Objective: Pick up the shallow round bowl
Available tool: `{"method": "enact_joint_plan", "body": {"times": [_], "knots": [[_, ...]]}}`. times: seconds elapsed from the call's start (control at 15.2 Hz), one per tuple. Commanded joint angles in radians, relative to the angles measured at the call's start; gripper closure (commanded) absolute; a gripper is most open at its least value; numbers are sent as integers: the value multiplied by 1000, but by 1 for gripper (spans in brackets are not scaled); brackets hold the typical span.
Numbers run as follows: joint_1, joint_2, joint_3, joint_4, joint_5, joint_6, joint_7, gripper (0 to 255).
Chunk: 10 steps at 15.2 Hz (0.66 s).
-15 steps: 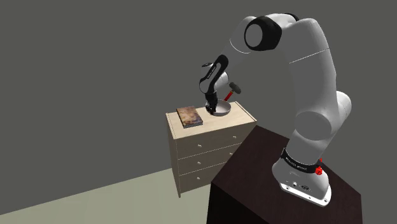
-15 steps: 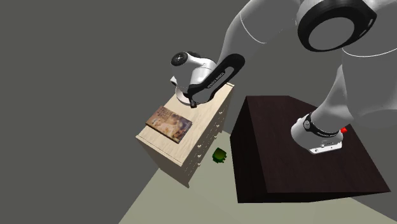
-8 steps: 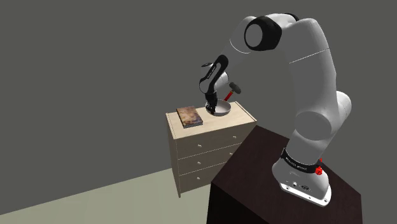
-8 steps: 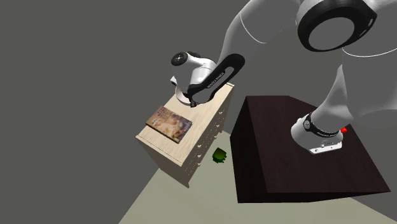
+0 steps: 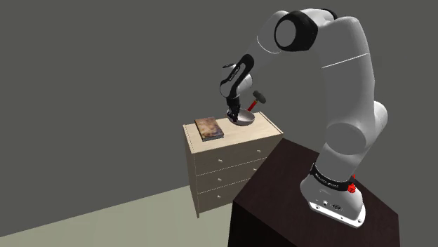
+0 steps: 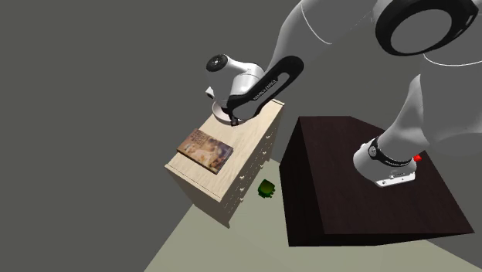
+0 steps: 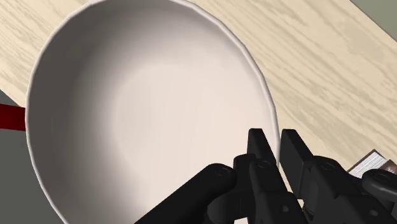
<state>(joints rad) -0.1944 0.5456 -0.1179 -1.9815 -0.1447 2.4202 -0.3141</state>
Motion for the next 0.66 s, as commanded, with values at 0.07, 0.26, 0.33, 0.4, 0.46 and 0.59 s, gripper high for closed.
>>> {"method": "enact_joint_plan", "body": {"times": [0.07, 0.26, 0.33, 0.4, 0.46, 0.59], "knots": [[0, -33, -1, -3, 0, -29, -6, 255], [1, -64, -2, -5, 0, -58, -10, 255], [1, -74, -2, -5, 0, -68, -11, 255], [2, -84, -2, -5, 0, -78, -12, 255], [2, -94, -2, -4, 0, -89, -13, 255], [2, -96, -2, -4, 0, -90, -14, 255]]}}
